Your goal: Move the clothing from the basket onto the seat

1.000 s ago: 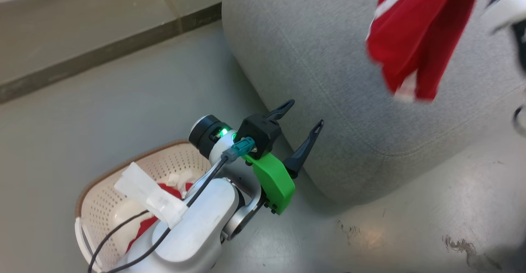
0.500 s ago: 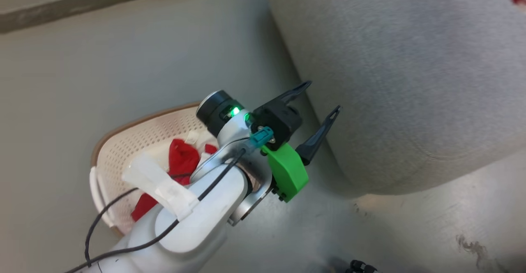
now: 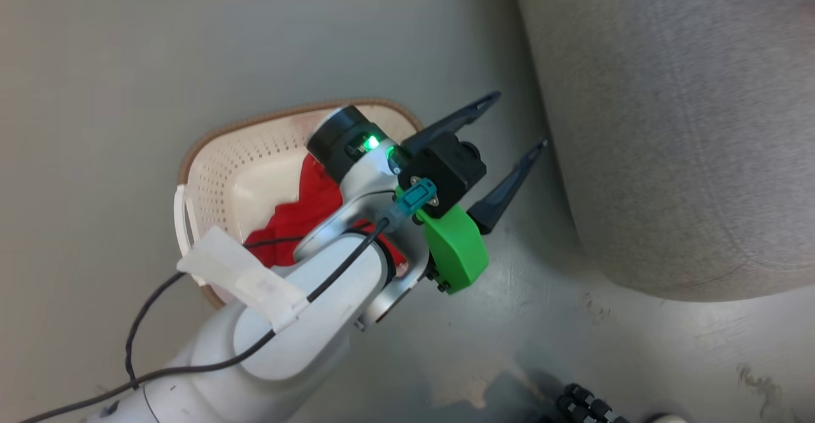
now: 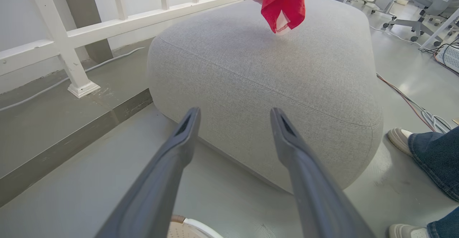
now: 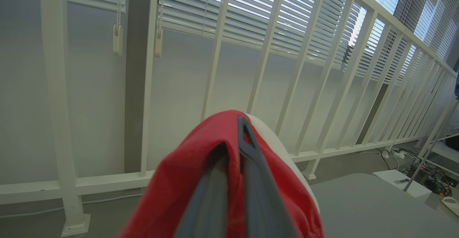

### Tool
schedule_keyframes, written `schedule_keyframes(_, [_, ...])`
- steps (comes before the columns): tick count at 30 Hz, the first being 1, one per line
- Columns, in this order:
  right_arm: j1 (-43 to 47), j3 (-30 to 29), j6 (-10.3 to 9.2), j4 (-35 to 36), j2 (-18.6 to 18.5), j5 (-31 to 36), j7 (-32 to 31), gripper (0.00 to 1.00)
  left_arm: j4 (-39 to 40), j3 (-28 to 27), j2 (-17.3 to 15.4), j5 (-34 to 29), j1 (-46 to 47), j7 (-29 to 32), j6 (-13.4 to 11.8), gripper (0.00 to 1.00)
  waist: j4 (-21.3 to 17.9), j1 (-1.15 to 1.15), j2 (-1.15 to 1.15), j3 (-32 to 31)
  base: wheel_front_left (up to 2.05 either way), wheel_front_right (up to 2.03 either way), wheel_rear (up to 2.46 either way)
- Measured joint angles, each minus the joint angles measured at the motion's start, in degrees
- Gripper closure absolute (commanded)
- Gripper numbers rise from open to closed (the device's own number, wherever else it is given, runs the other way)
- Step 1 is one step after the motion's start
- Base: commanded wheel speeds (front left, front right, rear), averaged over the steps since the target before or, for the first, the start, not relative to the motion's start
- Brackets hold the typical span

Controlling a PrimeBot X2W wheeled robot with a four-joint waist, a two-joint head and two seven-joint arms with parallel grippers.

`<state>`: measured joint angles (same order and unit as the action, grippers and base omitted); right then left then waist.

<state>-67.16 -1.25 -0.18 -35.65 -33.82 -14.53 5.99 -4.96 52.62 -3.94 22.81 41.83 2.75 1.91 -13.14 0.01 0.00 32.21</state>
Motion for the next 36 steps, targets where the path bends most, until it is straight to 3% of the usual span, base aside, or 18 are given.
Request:
schedule_keyframes(4, [0.06, 0.22, -0.57, -2.11, 2.23, -0.09, 0.29, 1.00, 0.64, -0.02, -0.55, -0.34, 0.88, 0.76, -0.13, 0.00, 0.74, 0.00, 0.00, 2.55, 0.00, 0.00, 0.00])
schedule_keyframes(10, [2.33, -0.16, -2.96, -6.30, 3.83, -0.12, 1.54, 1.00, 1.71, 0.41, -0.91, -0.64, 1.89, 1.76, -0.13, 0.00, 1.04, 0.00, 0.00, 5.96, 0.00, 0.00, 0.00])
schedule_keyframes(29, [9.22, 0.45, -3.94, -16.74, 10.96, -0.76, 5.16, 1.00, 2.03, -0.33, -2.86, -2.08, 2.77, 2.52, -0.12, 0.00, -0.49, 0.00, 0.00, 10.06, 0.00, 0.00, 0.00])
schedule_keyframes(30, [9.21, 0.60, -3.90, -16.88, 11.34, -0.76, 5.47, 0.91, 2.03, -0.58, -3.05, -2.08, 2.77, 2.52, -0.12, 0.00, -0.68, 0.00, 0.00, 10.07, 0.00, 0.00, 0.00])
schedule_keyframes(32, [9.21, 1.45, -3.34, -16.97, 12.09, -0.75, 5.94, 0.62, 2.03, -0.85, -3.37, -2.08, 2.79, 2.52, -0.12, 0.00, -1.13, 0.00, 0.00, 10.12, 0.00, 0.00, 0.00])
schedule_keyframes(33, [9.21, 1.68, -3.30, -17.06, 12.41, -0.75, 6.16, 0.54, 2.02, -0.86, -3.50, -2.08, 2.80, 2.52, -0.12, 0.00, -1.36, 0.00, 0.00, 10.11, 0.00, 0.00, 0.00])
schedule_keyframes(34, [9.21, 1.89, -3.14, -17.23, 12.60, -0.75, 6.21, 0.22, 2.01, -0.89, -3.68, -2.05, 2.80, 2.50, -0.12, 0.00, -1.59, 0.00, 0.00, 10.08, 0.00, 0.00, 0.00])
schedule_keyframes(35, [9.22, 2.09, -2.70, -17.45, 12.62, -0.74, 6.57, 0.00, 2.00, -0.96, -3.78, -2.02, 2.80, 2.49, -0.12, 0.00, -1.84, 0.00, 0.00, 10.03, 0.00, 0.00, 0.00])
schedule_keyframes(36, [9.23, 2.18, -2.66, -17.58, 12.62, -0.74, 6.67, 0.00, 1.96, -0.98, -3.80, -1.97, 2.80, 2.43, -0.12, 0.00, -2.08, 0.00, 0.00, 9.96, 0.00, 0.00, 0.00])
